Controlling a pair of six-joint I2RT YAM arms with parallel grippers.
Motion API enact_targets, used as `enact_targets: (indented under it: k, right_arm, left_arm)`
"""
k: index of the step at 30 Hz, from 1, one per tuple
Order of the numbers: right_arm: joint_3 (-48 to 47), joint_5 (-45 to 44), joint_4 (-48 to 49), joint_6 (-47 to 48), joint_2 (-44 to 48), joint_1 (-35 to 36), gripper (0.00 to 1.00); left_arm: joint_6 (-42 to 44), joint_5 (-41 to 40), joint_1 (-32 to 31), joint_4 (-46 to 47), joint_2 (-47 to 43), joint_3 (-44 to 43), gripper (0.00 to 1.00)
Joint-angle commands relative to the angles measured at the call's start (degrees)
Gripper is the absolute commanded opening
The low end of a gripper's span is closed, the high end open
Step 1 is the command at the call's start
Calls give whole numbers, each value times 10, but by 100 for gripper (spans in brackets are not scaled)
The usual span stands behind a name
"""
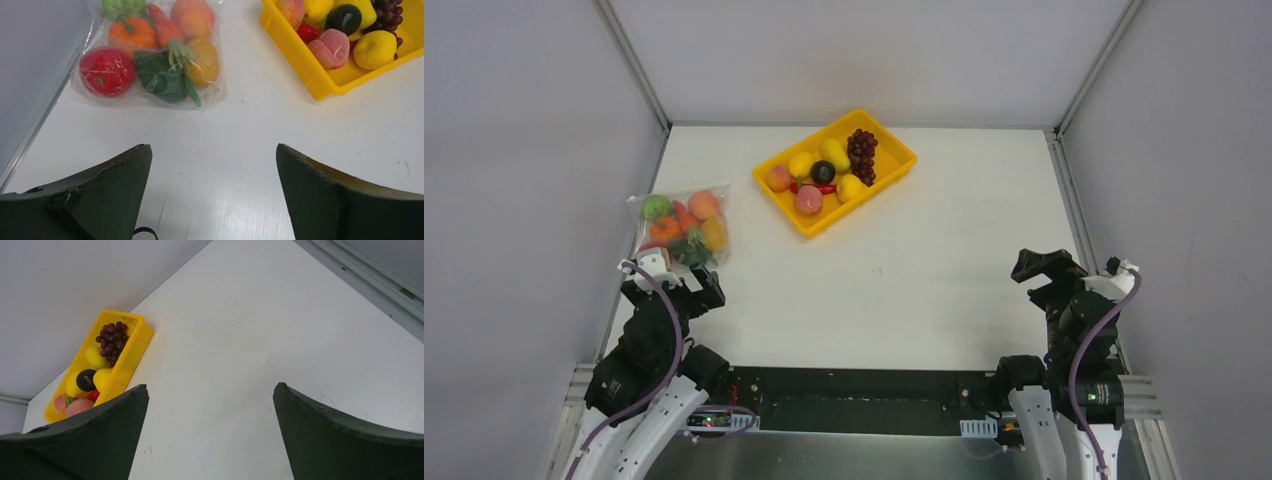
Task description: Open the zip-top bag and remove the fake food
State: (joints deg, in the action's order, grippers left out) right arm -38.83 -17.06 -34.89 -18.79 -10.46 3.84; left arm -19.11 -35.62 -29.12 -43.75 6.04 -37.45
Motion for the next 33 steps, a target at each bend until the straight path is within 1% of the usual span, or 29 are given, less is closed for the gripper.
enact_targets:
  k: [1,7,10,14,15,17,20,21,24,29,31,33]
  right_arm:
    - [-10,-3,20,9,9,-3,100]
    - [-8,-1,22,9,13,-3,100]
    - [-7,4,23,11,14,-3,100]
    - [-6,5,23,11,23,-3,100]
    - [-5,4,24,11,26,-3,100]
    - [-4,4,24,10,32,-3,100]
    - [-3,6,24,10,36,-3,100]
    - [-4,7,24,10,37,-3,100]
    - [-4,13,26,11,37,-3,100]
    - [-2,25,29,15,35,-3,100]
    - [-1,27,30,15,36,-3,100]
    - [0,33,31,16,38,-3,100]
  left_arm:
    - [-17,-16,7,9,19,-14,99]
    - [-44,-19,7,-13,89,-44,99]
    - [-72,-27,7,-14,146,-68,99]
    - [-118,-66,17,7,237,-97,99]
    - [-124,-64,28,19,263,-106,99]
    - [-137,-36,71,40,319,-124,99]
    - [-190,47,175,62,402,-149,99]
    - [-210,55,198,74,427,-150,99]
    - [-245,61,243,130,496,-144,99]
    - [-286,92,313,186,611,-161,99]
    - [-287,111,343,211,648,-168,98]
    - [-288,112,360,219,684,-178,97]
